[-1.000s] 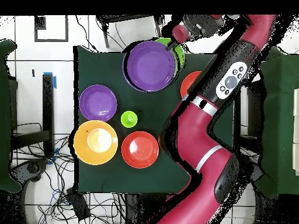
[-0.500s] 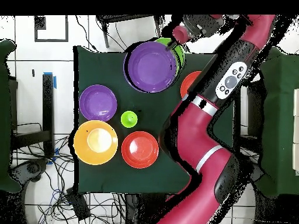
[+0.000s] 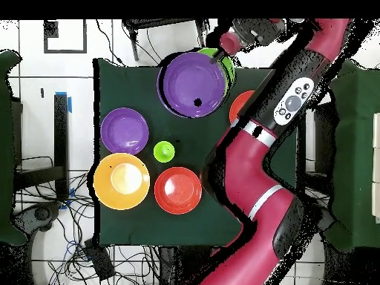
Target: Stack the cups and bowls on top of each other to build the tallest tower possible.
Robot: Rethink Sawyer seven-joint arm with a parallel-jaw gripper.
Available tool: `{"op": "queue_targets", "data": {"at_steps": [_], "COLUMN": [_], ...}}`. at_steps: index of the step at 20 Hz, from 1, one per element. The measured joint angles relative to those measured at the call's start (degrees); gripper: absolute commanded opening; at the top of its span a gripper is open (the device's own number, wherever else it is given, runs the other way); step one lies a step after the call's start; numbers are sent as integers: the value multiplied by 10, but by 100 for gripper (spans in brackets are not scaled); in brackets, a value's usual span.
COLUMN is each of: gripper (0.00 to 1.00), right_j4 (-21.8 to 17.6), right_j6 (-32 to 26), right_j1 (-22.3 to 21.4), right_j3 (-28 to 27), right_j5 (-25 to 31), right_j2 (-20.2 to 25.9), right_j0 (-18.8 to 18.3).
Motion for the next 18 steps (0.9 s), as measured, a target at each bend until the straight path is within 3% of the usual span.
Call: {"op": "queue_targets", "data": {"at_steps": [9,18], "gripper": [0,0], "right_j4": [-54,-78], "right_j6": [-20,-24], "right_j1": [1,1], "right_j3": [-3,-4], "right_j5": [0,0], "right_j2": [32,53], "right_j0": [0,1]}}
